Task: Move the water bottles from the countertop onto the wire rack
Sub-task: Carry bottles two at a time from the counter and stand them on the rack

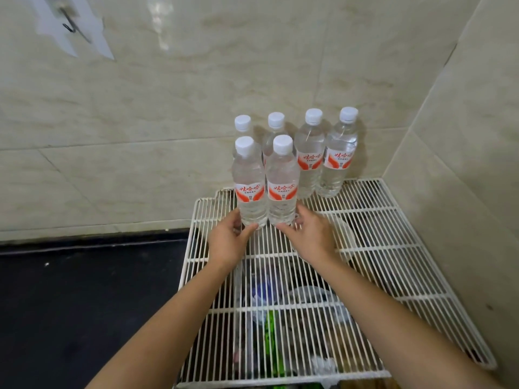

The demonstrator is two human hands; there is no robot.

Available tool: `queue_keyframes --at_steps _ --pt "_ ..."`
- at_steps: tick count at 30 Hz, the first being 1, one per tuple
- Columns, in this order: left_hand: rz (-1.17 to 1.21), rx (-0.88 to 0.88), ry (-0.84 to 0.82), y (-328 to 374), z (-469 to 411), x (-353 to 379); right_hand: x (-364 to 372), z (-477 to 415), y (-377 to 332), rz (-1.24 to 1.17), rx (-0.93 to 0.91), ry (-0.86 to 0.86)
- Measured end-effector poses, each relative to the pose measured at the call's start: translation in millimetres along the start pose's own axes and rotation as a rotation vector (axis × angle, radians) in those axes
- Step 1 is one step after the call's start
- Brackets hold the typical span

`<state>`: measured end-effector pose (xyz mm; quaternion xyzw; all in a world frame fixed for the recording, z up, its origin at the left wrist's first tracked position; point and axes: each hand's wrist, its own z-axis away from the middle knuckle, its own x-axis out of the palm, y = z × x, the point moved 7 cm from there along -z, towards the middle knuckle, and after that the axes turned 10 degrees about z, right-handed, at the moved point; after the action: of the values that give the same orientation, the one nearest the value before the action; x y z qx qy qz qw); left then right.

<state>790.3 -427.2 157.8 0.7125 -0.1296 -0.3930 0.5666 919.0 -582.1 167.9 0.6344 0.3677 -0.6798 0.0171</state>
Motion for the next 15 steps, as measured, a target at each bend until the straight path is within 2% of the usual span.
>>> queue_keyframes --at_steps 4,10,15 --pt "-0.070 -0.011 0.049 3 -6 -2 -1 -2 -3 0.057 0.002 0.094" --pt "-0.143 -0.057 0.022 4 -7 -1 -2 -4 -8 0.123 -0.010 0.073" --pt "-0.063 -0.034 -0.045 13 2 -3 2 -3 -12 0.074 0.002 -0.019"
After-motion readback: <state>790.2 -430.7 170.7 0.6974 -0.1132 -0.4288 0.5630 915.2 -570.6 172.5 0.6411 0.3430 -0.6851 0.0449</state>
